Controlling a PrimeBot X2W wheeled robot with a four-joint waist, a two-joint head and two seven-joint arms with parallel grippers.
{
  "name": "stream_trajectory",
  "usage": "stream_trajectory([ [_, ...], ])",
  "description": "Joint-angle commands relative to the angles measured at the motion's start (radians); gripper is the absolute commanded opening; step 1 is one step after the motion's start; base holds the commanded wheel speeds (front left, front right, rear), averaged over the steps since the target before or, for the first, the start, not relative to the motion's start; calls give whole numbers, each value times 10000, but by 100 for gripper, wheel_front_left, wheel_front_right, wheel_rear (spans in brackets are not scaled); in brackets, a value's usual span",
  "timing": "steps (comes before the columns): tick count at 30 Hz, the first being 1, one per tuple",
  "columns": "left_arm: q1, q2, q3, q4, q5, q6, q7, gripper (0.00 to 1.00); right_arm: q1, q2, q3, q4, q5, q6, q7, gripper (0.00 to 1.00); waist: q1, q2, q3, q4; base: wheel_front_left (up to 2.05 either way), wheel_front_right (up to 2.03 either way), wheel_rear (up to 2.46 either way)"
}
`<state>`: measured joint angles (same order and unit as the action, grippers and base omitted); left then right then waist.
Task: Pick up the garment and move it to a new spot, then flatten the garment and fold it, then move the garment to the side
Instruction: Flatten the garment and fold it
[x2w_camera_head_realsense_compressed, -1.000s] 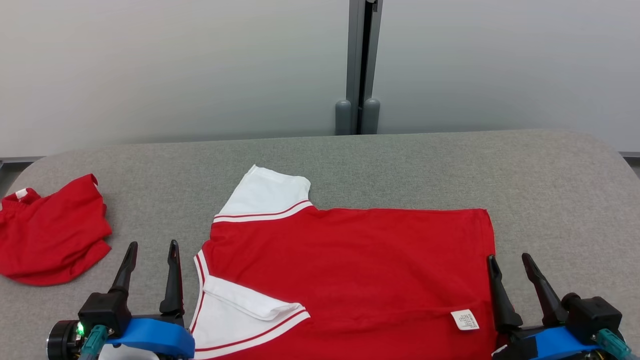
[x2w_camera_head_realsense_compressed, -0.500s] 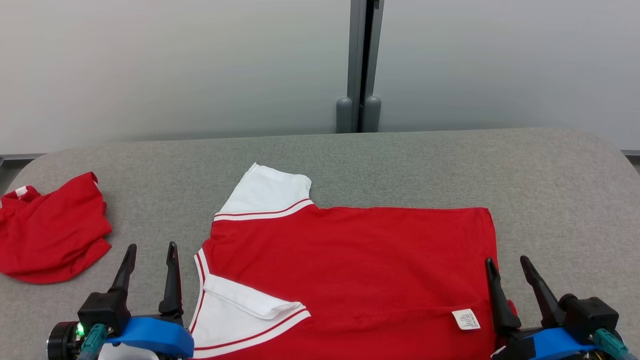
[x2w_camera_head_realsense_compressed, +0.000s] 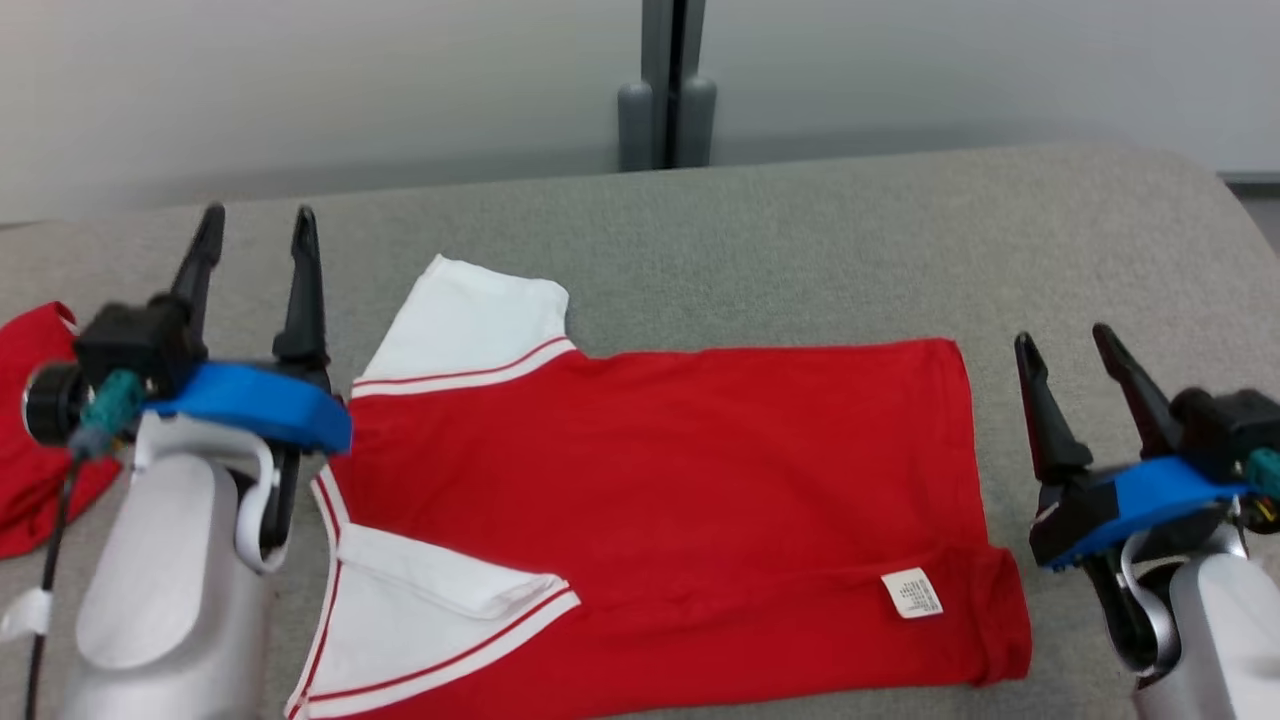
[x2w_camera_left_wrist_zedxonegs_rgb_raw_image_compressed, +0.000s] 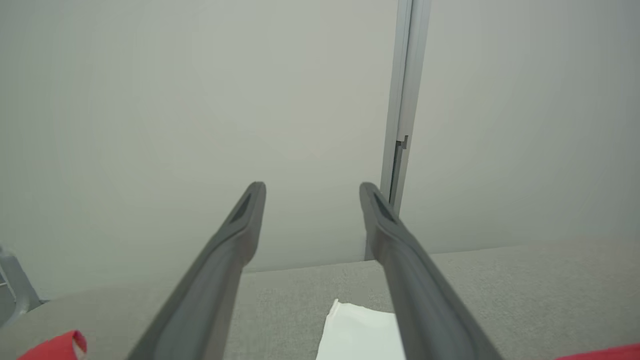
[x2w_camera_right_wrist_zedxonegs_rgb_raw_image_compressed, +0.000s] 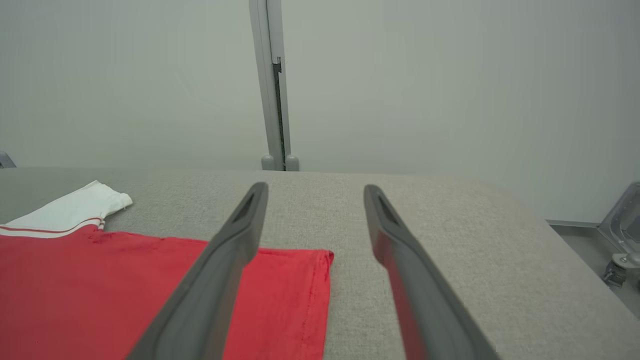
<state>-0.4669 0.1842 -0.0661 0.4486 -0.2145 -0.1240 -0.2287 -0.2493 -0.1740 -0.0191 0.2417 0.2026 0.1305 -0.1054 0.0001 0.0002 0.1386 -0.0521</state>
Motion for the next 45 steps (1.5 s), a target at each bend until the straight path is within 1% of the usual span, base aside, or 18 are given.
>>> stream_trajectory([
  [1,-556,204,-162,219,-112,-73,204,100,-451,-130,35,106,-75,5,235,100,-1,-2,304,-28,0,0,0],
  [3,-1369,446,-536,504,-382,-89,604,100,-986,-187,161,244,-99,5,641,100,-1,-2,686,-202,0,0,0],
  [6,-2448,843,-1189,869,-898,-80,977,100,-1676,-277,374,474,15,5,968,100,-1,-2,1204,-446,0,0,0],
  [10,-3620,1293,-1920,1550,-1734,-62,1681,100,-2348,-250,754,780,145,5,1130,100,-1,-2,1836,-753,0,0,0],
  [13,-4219,1600,-2449,2077,-2238,-63,2074,100,-2673,-131,914,959,257,5,1013,100,-1,-2,2253,-984,0,0,0],
  [20,-4987,2219,-3944,3276,-3217,-63,3308,100,-3242,33,1263,1352,396,5,701,100,-1,-2,3055,-1384,0,0,0],
  [24,-5097,2456,-4409,3836,-3786,-63,3716,100,-3468,86,1438,1502,484,3,477,100,-1,-2,3283,-1548,0,0,0],
  [27,-5064,2496,-4684,4169,-4162,-64,3902,100,-3540,96,1517,1609,502,5,386,100,-1,-2,3353,-1601,0,0,0],
  [36,-5089,2578,-5167,4756,-5165,-64,3862,100,-3722,25,1736,1836,595,5,310,100,-1,-2,3539,-1667,0,0,0],
  [42,-5097,2330,-5393,4877,-5888,-66,3943,100,-3864,58,1844,1944,665,5,302,100,-1,-2,3706,-1744,0,0,0],
  [43,-5119,2328,-5491,4883,-5926,-66,3951,63,-3861,52,1859,1979,680,5,319,100,-1,-2,3719,-1749,0,0,0],
  [44,-5156,2376,-5611,4889,-5868,-66,3865,33,-3855,35,1871,2015,708,5,333,100,-1,-2,3726,-1749,0,0,0],
  [45,-5171,2408,-5672,4901,-5868,-66,3751,0,-3848,19,1890,2058,737,5,375,100,-1,-2,3726,-1745,0,0,0],
])
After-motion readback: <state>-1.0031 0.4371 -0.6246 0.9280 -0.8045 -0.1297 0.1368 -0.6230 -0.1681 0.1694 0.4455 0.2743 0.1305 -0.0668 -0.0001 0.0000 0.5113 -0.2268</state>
